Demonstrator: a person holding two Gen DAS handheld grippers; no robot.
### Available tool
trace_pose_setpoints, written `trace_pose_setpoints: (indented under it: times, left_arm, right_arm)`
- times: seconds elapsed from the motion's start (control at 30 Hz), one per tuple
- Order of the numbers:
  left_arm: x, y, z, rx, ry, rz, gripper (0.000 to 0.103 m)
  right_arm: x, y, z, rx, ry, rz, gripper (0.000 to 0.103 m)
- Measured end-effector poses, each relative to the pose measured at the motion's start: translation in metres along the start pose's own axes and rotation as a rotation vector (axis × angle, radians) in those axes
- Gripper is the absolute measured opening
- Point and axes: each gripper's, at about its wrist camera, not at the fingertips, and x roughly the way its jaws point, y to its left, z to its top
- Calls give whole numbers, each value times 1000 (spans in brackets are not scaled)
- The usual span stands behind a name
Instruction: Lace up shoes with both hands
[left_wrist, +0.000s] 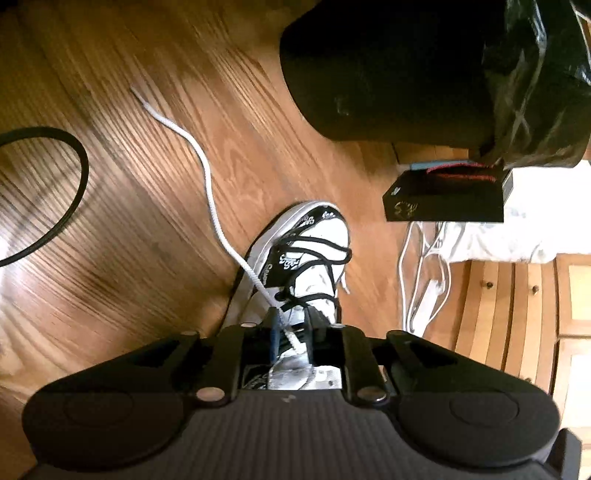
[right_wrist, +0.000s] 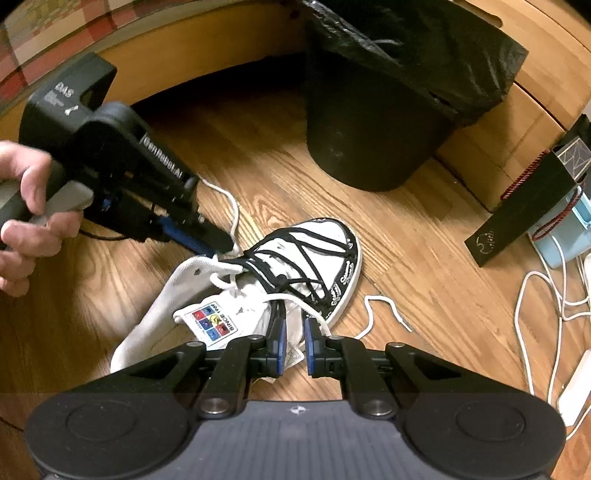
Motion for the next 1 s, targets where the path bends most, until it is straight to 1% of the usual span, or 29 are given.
trace_pose_setpoints:
  times: [0.17, 0.2, 0.23, 0.47, 0.6, 0.8, 0.97, 1.0]
  left_arm:
    - [7, -9, 1, 62, 21, 21, 20]
    - [7, -11, 1, 81, 21, 27, 14]
    - [7, -12, 1, 96, 22, 34, 6]
    - [0, -11, 1, 110, -11, 46, 4]
    - [-9, -15, 5, 113, -49, 43, 4]
    - [-26, -15, 16, 91, -131, 51, 4]
    - [-28, -12, 21, 9, -118, 15, 4]
    - [-29, -11, 22, -10, -114, 12, 4]
  right_arm:
    - [0, 3, 0, -4, 2, 7, 12]
    - [0, 3, 0, -5, 3, 5, 12]
    - [1, 3, 0, -6, 4, 4, 12]
    - [1, 5, 0, -12, 8, 5, 12]
    - [3, 8, 0, -21, 19, 8, 12]
    - [1, 9, 2, -18, 14, 14, 12]
    - [3, 2, 2, 13, 21, 17, 12]
    - [2, 0, 2, 26, 14, 22, 15]
